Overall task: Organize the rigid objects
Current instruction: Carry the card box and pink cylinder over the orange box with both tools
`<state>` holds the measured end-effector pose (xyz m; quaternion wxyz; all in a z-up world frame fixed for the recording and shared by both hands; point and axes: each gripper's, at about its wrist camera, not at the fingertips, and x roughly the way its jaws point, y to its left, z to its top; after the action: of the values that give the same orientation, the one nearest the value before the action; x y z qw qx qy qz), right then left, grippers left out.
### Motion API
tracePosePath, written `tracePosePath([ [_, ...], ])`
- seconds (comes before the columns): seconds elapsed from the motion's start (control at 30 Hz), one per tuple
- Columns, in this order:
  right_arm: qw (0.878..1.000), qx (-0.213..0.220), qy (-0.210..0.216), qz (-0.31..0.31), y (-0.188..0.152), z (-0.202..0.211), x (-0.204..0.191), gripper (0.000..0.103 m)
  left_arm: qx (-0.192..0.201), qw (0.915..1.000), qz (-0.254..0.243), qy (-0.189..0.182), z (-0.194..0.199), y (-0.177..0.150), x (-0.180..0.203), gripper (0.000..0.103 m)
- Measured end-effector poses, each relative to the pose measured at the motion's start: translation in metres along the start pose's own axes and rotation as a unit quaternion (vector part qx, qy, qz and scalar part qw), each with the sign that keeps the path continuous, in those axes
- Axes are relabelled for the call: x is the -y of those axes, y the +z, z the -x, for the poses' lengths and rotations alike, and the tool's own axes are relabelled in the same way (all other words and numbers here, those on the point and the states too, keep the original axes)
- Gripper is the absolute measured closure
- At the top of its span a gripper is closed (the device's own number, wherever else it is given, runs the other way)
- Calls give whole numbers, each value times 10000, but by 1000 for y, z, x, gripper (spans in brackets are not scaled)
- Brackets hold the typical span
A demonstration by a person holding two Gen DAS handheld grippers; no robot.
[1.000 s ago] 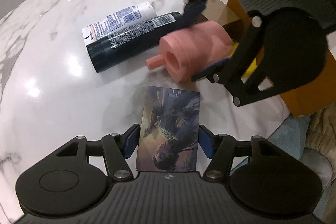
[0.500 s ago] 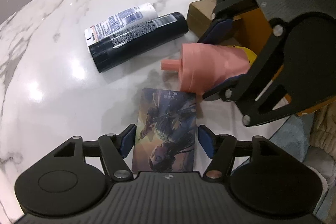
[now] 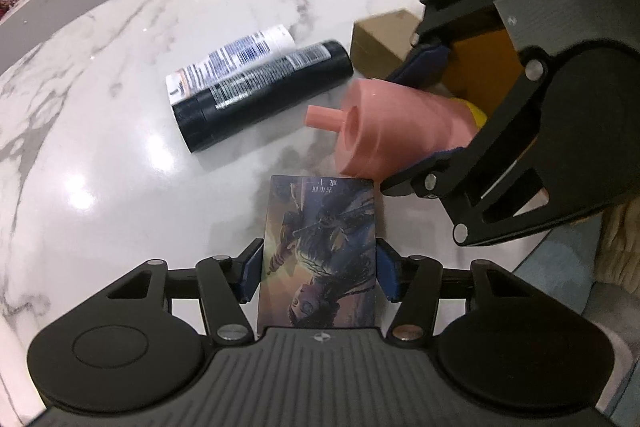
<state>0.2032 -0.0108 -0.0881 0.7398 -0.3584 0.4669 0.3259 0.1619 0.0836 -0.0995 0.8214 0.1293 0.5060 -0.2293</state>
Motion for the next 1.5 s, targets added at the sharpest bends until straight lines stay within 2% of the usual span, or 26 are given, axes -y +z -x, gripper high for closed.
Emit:
tracePosePath([
  [0.23,9993,267,-185,-184,-1,28,8,48,407,9983,412,-60,29,13,-6,38],
  [0.53,9950,820,-482,-314,-2,85,20,48,956,9935,617,-19,71,36,0,38],
  [0.73,9899,1106,-808,-353,-17,129,30,48,1296,9913,222,30,94,64,24,38],
  [0.9,9851,1149,-1134,-599,-44,158,51,48,1504,9883,-147,-194,101,89,57,38],
  [1.03,9817,1086,-1273,-910,-76,171,69,48,1486,9874,-403,-361,96,110,85,38],
  [1.17,9786,988,-1294,-1258,-116,174,86,48,1451,9838,-963,-424,86,125,120,38],
  [1.27,9774,834,-1252,-1484,-142,167,99,48,1258,9813,-1393,-436,68,135,145,38],
  [1.5,9717,557,-1201,-1958,-195,148,129,48,593,9814,-1744,-538,9,166,187,38],
])
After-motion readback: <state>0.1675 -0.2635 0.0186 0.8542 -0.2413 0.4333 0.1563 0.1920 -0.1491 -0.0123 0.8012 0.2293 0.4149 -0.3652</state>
